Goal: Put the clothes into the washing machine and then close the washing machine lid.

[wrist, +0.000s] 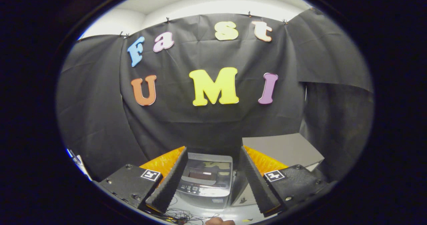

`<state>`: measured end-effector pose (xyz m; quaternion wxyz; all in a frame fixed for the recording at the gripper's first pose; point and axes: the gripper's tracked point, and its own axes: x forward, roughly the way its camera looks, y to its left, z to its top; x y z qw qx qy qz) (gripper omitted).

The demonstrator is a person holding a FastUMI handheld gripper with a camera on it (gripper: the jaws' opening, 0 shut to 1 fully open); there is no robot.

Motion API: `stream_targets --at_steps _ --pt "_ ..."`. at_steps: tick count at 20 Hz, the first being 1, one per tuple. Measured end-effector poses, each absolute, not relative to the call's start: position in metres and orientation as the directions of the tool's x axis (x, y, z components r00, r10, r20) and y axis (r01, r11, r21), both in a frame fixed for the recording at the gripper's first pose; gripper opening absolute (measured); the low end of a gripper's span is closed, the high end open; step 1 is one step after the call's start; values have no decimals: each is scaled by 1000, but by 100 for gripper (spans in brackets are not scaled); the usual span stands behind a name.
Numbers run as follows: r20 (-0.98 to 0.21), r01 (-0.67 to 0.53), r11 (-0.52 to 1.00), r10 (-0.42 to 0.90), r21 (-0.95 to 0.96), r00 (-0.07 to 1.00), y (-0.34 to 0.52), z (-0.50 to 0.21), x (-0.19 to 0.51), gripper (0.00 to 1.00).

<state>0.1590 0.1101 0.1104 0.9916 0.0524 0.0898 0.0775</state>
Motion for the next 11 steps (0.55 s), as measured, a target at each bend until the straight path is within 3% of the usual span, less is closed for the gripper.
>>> stream_targets --at_steps 11 --pt "-111 -91 989 104 115 988 71 103 122 98"
